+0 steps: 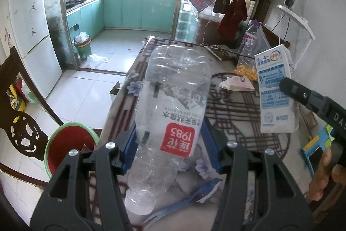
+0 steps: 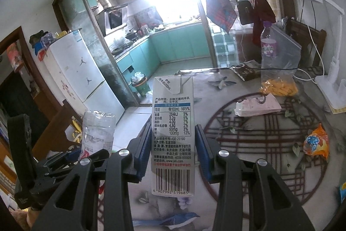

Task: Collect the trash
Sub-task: 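Carry the bottle and milk carton over the red bucket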

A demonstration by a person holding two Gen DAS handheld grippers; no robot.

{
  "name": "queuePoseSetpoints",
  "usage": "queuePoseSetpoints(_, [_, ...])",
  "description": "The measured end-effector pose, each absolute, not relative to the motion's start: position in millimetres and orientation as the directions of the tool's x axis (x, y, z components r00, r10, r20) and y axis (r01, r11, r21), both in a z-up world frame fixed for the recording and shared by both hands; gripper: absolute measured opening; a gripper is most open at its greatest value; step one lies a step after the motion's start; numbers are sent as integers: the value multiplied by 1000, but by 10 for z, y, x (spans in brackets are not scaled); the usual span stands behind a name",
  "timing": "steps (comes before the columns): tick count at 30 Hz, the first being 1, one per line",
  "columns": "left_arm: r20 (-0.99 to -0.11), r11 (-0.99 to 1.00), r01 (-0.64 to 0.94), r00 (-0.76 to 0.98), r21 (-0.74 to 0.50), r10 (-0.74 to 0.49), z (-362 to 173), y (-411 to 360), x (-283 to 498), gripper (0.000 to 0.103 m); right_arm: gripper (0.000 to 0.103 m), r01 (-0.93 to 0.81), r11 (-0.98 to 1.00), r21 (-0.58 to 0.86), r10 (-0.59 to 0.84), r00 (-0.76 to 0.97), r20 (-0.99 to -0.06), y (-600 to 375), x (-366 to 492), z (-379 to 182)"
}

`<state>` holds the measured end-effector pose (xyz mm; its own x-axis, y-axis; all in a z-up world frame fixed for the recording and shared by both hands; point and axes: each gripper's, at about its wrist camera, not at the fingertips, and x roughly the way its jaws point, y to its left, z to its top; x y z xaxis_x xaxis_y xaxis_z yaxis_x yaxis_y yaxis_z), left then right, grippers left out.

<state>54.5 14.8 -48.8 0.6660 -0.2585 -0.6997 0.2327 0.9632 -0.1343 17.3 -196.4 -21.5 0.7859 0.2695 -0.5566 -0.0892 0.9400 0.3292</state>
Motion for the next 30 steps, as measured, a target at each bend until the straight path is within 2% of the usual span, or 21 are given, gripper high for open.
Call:
queuePoseSetpoints(17, [-722, 966, 201, 643, -164, -256, -613, 1010, 707, 53, 38, -106, 948, 300, 274, 753, -599, -1057, 365, -298])
queuePoseSetpoints(30, [-738, 985, 61, 655, -160, -160, -738, 2021, 775, 52, 38, -219, 934, 283, 353, 689, -633, -45, 841, -464])
